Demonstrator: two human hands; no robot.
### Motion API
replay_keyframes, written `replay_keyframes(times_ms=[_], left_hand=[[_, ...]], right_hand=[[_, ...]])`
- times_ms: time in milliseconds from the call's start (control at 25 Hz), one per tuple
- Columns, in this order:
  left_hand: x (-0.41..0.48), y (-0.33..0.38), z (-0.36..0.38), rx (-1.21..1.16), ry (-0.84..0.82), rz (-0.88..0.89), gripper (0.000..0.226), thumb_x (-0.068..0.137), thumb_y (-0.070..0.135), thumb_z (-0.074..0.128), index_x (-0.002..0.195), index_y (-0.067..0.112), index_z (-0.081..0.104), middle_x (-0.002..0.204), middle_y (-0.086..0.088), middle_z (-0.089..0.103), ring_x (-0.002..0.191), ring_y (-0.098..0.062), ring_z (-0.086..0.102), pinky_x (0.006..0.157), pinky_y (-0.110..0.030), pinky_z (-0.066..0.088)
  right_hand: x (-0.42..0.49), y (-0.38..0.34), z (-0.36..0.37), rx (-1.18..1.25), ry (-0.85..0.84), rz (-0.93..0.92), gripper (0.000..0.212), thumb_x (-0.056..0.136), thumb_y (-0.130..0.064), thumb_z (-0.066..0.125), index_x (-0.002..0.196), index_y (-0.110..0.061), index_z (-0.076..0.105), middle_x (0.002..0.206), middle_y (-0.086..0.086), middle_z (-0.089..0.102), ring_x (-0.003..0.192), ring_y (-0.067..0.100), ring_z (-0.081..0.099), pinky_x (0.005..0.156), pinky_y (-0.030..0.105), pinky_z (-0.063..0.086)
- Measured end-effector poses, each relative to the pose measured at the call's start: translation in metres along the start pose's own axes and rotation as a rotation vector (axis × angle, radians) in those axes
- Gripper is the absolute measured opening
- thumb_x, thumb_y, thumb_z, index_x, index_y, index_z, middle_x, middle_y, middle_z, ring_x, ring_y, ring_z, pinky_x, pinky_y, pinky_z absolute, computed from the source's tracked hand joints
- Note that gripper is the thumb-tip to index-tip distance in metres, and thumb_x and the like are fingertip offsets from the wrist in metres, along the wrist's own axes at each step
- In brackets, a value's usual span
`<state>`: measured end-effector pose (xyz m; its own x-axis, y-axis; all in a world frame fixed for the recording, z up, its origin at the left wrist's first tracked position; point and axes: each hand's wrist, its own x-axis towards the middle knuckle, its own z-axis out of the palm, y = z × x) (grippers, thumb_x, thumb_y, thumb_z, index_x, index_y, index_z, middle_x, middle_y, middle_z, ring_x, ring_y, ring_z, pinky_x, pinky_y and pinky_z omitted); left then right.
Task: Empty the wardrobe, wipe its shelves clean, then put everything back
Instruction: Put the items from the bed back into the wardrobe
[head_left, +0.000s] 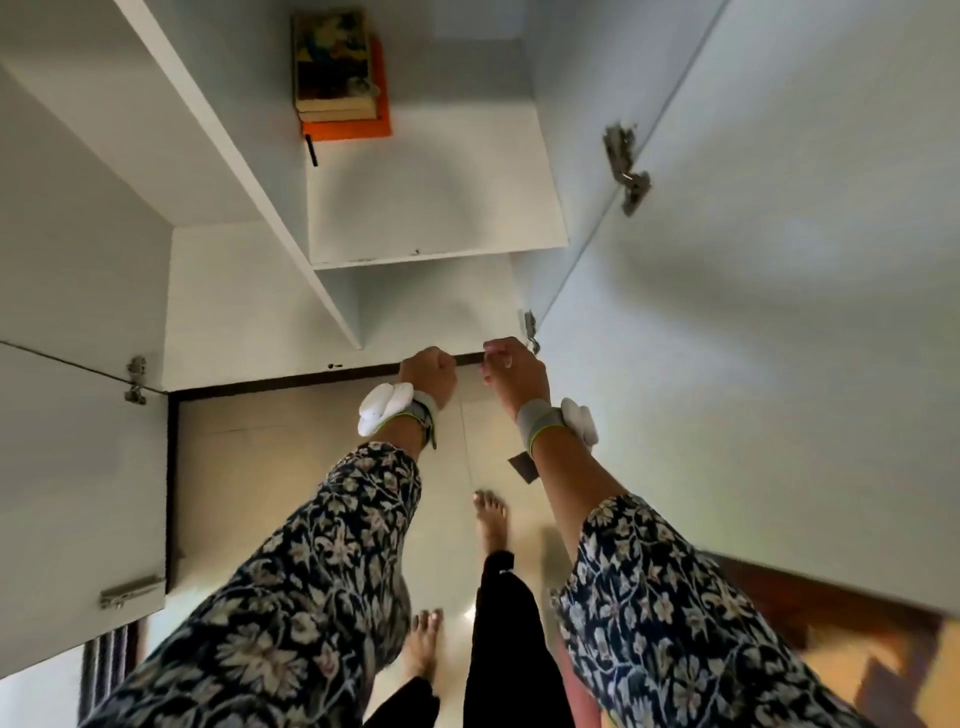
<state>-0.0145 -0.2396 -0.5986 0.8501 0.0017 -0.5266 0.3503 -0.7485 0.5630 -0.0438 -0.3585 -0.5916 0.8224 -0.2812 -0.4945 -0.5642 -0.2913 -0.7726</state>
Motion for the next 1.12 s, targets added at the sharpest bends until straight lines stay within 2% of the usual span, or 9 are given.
replay_keyframes(times_ms=[120, 280, 440, 560, 680, 800, 880, 1000, 1120], left_hand=[[-0.056, 0.006, 0.019, 0.032, -0.056, 0.094, 0.03, 0.096, 0.019, 0.044, 0.112, 0.003, 0.065, 0.116, -0.016, 0.064, 0.111, -0.033, 0.057, 0.094, -0.033, 0.044], [-0.115, 0.016, 0.05, 0.079, -0.181, 0.181, 0.025, 0.091, 0.014, 0.047, 0.105, 0.008, 0.067, 0.114, -0.012, 0.067, 0.108, -0.032, 0.059, 0.095, -0.035, 0.046], [-0.183, 0.037, 0.099, 0.109, -0.306, 0.247, 0.025, 0.088, 0.012, 0.051, 0.106, 0.011, 0.067, 0.111, -0.013, 0.069, 0.104, -0.032, 0.062, 0.094, -0.036, 0.048], [-0.251, 0.068, 0.162, 0.179, -0.438, 0.385, 0.025, 0.087, 0.01, 0.053, 0.107, 0.008, 0.068, 0.112, -0.014, 0.068, 0.104, -0.033, 0.062, 0.096, -0.038, 0.047], [-0.321, 0.09, 0.229, 0.205, -0.538, 0.45, 0.024, 0.088, 0.009, 0.049, 0.102, 0.009, 0.068, 0.108, -0.012, 0.07, 0.102, -0.031, 0.064, 0.095, -0.038, 0.048], [-0.389, 0.101, 0.3, 0.255, -0.631, 0.501, 0.023, 0.085, 0.021, 0.052, 0.099, 0.011, 0.067, 0.104, -0.012, 0.07, 0.1, -0.031, 0.064, 0.091, -0.037, 0.049], [-0.43, 0.106, 0.343, 0.282, -0.663, 0.548, 0.022, 0.085, 0.017, 0.054, 0.1, 0.009, 0.068, 0.105, -0.014, 0.07, 0.1, -0.033, 0.063, 0.09, -0.038, 0.05], [-0.51, 0.1, 0.416, 0.355, -0.758, 0.59, 0.022, 0.091, 0.014, 0.052, 0.106, 0.005, 0.065, 0.109, -0.015, 0.067, 0.1, -0.035, 0.062, 0.09, -0.039, 0.049], [-0.596, 0.087, 0.489, 0.428, -0.885, 0.681, 0.016, 0.089, 0.017, 0.054, 0.101, 0.011, 0.062, 0.104, -0.019, 0.064, 0.094, -0.035, 0.059, 0.089, -0.039, 0.048]], right_hand=[[-0.058, 0.027, -0.023, 0.052, 0.09, 0.03, 0.021, 0.083, -0.019, 0.051, 0.072, -0.034, 0.059, 0.077, 0.0, 0.065, 0.087, 0.032, 0.067, 0.085, 0.048, 0.053], [-0.132, 0.053, -0.063, 0.165, 0.198, 0.062, 0.017, 0.088, -0.015, 0.051, 0.079, -0.026, 0.06, 0.082, 0.007, 0.069, 0.081, 0.029, 0.067, 0.088, 0.042, 0.052], [-0.205, 0.101, -0.112, 0.297, 0.349, 0.12, 0.012, 0.091, -0.018, 0.051, 0.09, -0.019, 0.063, 0.077, 0.002, 0.067, 0.067, 0.021, 0.061, 0.08, 0.034, 0.051], [-0.268, 0.159, -0.165, 0.374, 0.51, 0.196, 0.013, 0.093, -0.019, 0.051, 0.093, -0.017, 0.064, 0.079, 0.003, 0.067, 0.067, 0.021, 0.06, 0.075, 0.03, 0.05], [-0.329, 0.225, -0.211, 0.446, 0.644, 0.252, 0.013, 0.093, -0.018, 0.051, 0.086, -0.023, 0.061, 0.079, 0.004, 0.067, 0.07, 0.021, 0.062, 0.078, 0.035, 0.053], [-0.396, 0.287, -0.256, 0.487, 0.74, 0.321, 0.022, 0.093, -0.016, 0.05, 0.076, -0.029, 0.057, 0.074, 0.002, 0.063, 0.072, 0.022, 0.06, 0.075, 0.038, 0.053], [-0.438, 0.325, -0.279, 0.478, 0.766, 0.336, 0.023, 0.093, -0.018, 0.05, 0.075, -0.031, 0.056, 0.076, 0.006, 0.062, 0.076, 0.026, 0.06, 0.077, 0.041, 0.051], [-0.513, 0.395, -0.314, 0.548, 0.851, 0.395, 0.016, 0.092, -0.016, 0.047, 0.081, -0.023, 0.057, 0.082, 0.014, 0.061, 0.074, 0.026, 0.055, 0.075, 0.039, 0.047], [-0.591, 0.471, -0.341, 0.601, 0.961, 0.484, 0.016, 0.093, -0.017, 0.049, 0.099, -0.011, 0.063, 0.087, 0.016, 0.063, 0.076, 0.02, 0.052, 0.073, 0.034, 0.043]])
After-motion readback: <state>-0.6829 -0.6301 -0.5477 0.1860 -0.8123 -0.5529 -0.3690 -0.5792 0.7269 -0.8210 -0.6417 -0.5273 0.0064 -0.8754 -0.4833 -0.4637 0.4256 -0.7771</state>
